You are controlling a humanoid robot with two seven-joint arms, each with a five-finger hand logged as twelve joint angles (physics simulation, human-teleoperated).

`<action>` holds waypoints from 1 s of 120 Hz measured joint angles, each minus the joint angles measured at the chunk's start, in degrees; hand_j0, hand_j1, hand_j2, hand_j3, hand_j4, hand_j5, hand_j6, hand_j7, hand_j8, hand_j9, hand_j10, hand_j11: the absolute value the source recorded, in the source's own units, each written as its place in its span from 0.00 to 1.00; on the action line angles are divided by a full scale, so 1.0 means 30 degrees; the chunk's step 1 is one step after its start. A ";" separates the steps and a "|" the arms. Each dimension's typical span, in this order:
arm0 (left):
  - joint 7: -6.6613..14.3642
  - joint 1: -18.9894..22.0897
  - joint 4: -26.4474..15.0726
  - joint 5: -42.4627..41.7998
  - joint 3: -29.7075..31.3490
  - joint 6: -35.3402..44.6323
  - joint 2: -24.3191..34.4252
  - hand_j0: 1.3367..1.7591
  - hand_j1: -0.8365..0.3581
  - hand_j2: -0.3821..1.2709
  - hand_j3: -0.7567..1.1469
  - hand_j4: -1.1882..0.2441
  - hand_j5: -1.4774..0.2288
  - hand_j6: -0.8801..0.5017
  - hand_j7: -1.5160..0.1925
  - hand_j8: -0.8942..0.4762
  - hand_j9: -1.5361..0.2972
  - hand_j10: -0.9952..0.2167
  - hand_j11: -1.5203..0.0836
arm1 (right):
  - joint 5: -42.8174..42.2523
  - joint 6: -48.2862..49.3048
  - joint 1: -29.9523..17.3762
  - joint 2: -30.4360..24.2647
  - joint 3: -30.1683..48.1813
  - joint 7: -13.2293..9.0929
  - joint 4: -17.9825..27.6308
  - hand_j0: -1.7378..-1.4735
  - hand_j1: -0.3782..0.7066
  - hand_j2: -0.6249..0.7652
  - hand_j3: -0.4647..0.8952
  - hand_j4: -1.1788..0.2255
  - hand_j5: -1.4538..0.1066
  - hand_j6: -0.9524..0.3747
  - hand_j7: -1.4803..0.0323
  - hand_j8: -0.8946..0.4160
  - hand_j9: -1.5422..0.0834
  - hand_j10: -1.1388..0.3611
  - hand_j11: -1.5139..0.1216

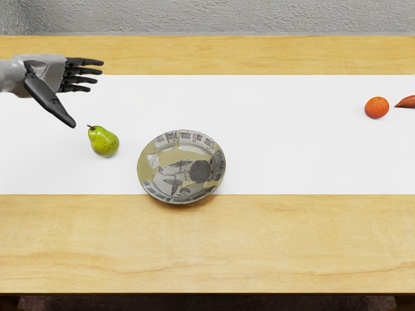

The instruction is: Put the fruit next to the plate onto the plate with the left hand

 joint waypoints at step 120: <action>0.7239 -0.1793 -0.1945 1.4211 0.0940 0.4195 -0.6354 0.76 0.98 0.23 0.40 0.82 0.85 0.62 0.87 0.64 0.83 0.81 0.93 | 0.0009 -0.0005 0.0079 0.0000 0.0052 0.0018 -0.0067 0.30 0.03 0.45 0.34 0.84 0.93 0.72 0.98 0.68 0.95 0.76 0.93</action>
